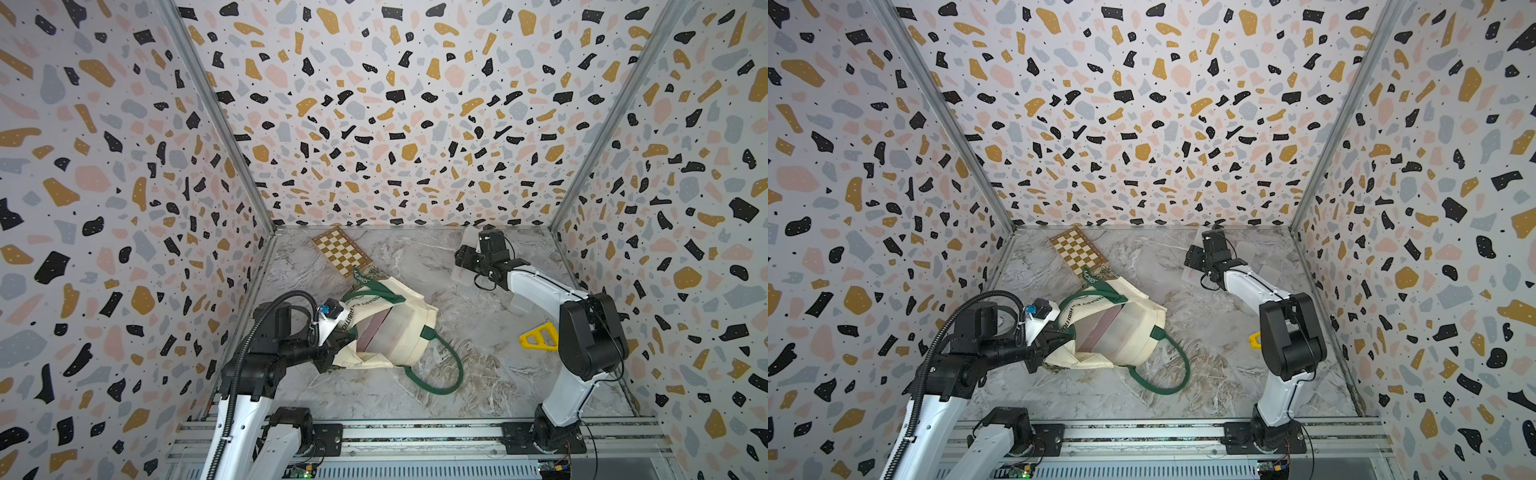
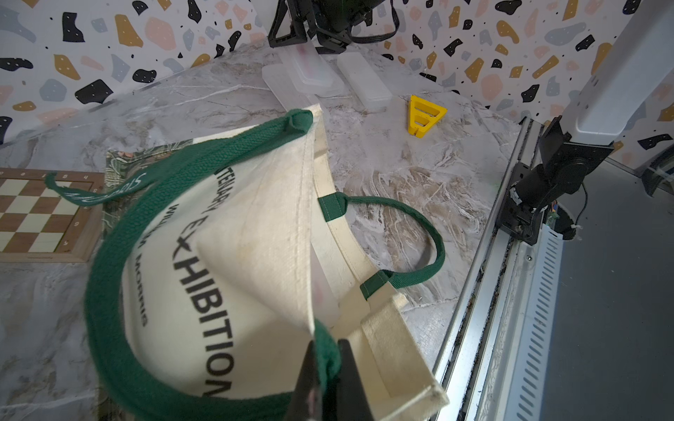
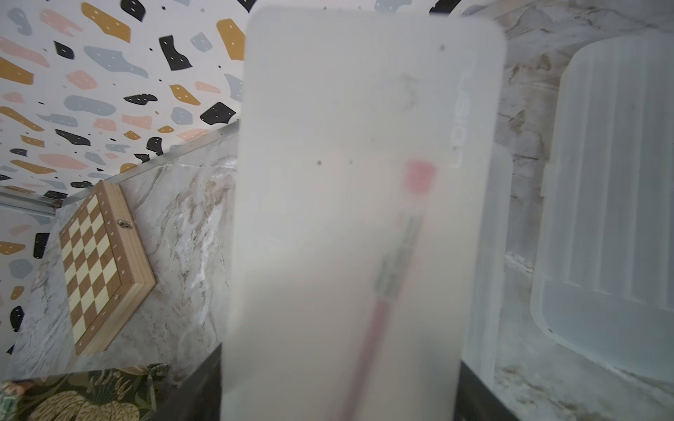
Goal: Take out the pencil case from the canvas bag
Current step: Place the pencil case at the center of the board.
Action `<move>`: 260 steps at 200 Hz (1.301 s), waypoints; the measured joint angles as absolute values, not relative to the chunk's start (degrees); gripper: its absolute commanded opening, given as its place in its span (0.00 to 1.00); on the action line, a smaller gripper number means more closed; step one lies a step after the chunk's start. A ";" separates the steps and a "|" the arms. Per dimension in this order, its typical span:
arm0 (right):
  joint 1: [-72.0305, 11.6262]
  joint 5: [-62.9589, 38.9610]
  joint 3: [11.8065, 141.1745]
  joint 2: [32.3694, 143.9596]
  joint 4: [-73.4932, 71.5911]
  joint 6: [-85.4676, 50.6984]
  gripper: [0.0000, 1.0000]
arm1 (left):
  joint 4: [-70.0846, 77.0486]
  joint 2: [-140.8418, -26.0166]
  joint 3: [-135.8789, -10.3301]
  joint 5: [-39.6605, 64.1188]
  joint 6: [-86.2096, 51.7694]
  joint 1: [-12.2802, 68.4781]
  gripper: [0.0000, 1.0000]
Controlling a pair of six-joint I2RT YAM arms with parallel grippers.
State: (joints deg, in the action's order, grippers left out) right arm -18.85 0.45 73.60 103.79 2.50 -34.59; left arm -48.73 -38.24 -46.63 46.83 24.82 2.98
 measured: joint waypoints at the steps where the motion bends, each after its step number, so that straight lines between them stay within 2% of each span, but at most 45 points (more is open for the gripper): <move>1: -18.85 0.43 73.71 104.03 2.46 -34.59 0.66 | -48.73 -38.24 -46.63 46.85 24.82 2.98 0.00; 75: -18.85 -1.10 82.13 114.65 2.13 -35.81 0.67 | -48.36 -38.94 -46.63 47.37 24.82 2.66 0.00; 176: -18.85 -0.73 103.24 133.75 6.11 -37.54 0.68 | -48.34 -40.75 -46.63 47.53 24.82 1.85 0.00; 260: -18.72 1.15 113.86 139.28 11.42 -38.65 0.89 | -48.36 -41.17 -46.63 47.51 24.82 1.23 0.00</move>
